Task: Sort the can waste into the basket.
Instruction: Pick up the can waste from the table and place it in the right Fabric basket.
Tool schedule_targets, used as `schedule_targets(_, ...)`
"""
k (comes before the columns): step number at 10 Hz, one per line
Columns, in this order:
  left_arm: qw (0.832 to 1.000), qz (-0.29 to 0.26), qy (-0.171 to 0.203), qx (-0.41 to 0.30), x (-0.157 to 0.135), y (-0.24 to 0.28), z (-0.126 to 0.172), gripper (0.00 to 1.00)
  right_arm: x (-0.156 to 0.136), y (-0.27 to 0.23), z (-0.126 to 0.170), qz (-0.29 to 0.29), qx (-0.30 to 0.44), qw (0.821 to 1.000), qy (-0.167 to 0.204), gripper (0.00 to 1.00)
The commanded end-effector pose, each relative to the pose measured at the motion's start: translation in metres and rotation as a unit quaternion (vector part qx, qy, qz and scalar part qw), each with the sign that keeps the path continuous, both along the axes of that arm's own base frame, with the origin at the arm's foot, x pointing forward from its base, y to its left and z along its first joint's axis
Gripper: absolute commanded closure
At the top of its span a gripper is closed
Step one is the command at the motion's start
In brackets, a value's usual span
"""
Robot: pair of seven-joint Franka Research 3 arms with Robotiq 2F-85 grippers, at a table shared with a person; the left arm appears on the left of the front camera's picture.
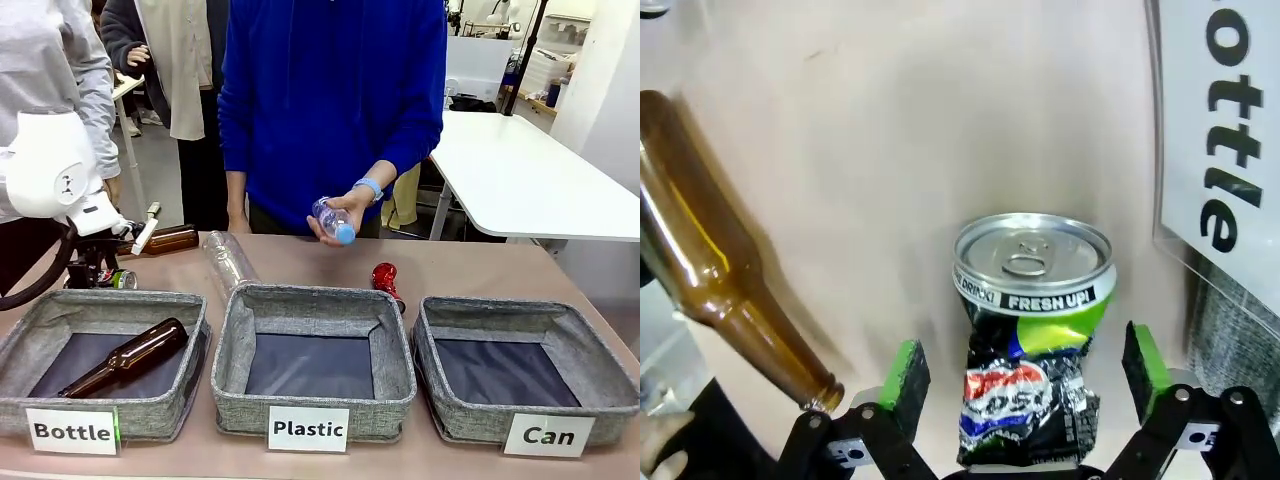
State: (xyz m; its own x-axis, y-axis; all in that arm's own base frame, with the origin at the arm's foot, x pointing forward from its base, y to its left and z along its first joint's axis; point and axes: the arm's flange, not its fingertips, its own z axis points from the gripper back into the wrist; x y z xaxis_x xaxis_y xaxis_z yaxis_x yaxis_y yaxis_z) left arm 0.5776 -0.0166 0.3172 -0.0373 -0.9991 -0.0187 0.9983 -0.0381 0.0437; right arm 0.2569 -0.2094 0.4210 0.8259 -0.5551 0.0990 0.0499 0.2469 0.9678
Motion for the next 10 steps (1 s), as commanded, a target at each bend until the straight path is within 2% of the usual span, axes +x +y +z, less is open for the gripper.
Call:
schedule_targets(1, 1.0, -0.002, 0.014, 0.01, 0.008, -0.001, 0.001, 0.0, 0.002, -0.001, 0.0, -0.002, 0.004, 1.0, -0.018, 0.0)
schedule_targets(2, 1.0, -0.006, 0.014, 0.015, 0.007, -0.002, -0.003, 0.0, 0.002, -0.001, 0.0, -0.002, 0.004, 1.0, -0.018, 0.0)
schedule_targets(3, 1.0, -0.009, 0.018, 0.023, 0.005, -0.005, -0.007, 0.57, 0.002, -0.001, 0.0, -0.002, 0.004, 1.0, -0.018, 0.0)
schedule_targets(4, 0.999, -0.012, 0.023, 0.027, 0.004, -0.006, -0.01, 0.58, 0.002, -0.001, 0.0, -0.002, 0.004, 1.0, -0.018, 0.0)
schedule_targets(5, 0.999, -0.013, 0.024, 0.028, 0.005, -0.006, -0.012, 1.0, 0.002, -0.001, 0.0, -0.002, 0.004, 1.0, -0.018, 0.0)
schedule_targets(7, 0.999, -0.017, 0.028, 0.025, 0.006, -0.006, -0.013, 1.0, 0.002, -0.001, 0.0, -0.002, 0.004, 1.0, -0.018, 0.0)
schedule_targets(8, 0.999, -0.02, 0.028, 0.021, 0.005, -0.006, -0.013, 0.84, 0.002, -0.001, 0.0, -0.002, 0.004, 1.0, -0.018, 0.0)
schedule_targets(10, 0.999, -0.019, 0.028, 0.015, 0.003, -0.006, -0.014, 1.0, 0.002, -0.001, 0.0, -0.002, 0.004, 1.0, -0.018, 0.0)
